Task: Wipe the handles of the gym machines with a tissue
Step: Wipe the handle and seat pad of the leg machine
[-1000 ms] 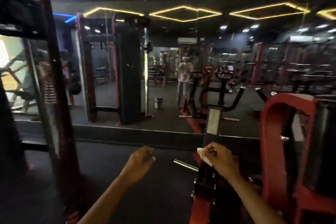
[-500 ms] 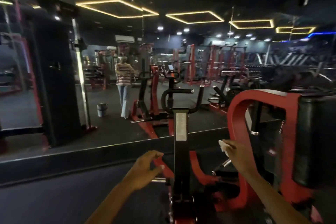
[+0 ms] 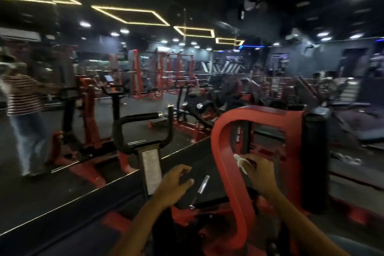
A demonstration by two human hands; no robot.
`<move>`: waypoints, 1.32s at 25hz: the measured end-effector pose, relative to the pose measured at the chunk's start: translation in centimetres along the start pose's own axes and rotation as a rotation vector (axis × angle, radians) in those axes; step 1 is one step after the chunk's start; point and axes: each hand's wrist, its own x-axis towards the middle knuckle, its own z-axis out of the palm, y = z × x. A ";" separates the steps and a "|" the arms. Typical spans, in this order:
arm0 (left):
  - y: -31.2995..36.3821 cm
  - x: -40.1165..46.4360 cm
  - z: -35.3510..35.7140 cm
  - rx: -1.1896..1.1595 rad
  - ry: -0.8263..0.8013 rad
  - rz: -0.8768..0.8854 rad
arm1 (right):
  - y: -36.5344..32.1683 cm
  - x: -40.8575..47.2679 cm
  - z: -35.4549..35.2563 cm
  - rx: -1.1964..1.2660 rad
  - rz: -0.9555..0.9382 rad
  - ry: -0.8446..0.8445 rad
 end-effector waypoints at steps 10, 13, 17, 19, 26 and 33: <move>-0.7 18.2 3.0 -0.130 -0.276 0.390 | 0.4 5.7 3.8 -0.318 0.031 0.280; -0.6 20.9 3.7 -0.153 -0.264 0.478 | 1.1 6.5 4.7 -0.553 0.035 0.338; 1.6 26.6 3.8 -0.102 -0.140 0.667 | 0.7 9.1 4.7 -0.819 0.003 0.232; 3.0 28.9 4.1 -0.051 -0.093 0.694 | 1.4 10.6 4.9 -0.990 -0.190 0.220; 3.6 35.1 8.8 0.102 -0.123 0.833 | 7.9 16.4 5.7 -1.255 -0.622 -0.033; 0.8 37.5 12.4 -0.065 -0.022 0.939 | 10.5 18.5 6.0 -1.289 -0.589 -0.065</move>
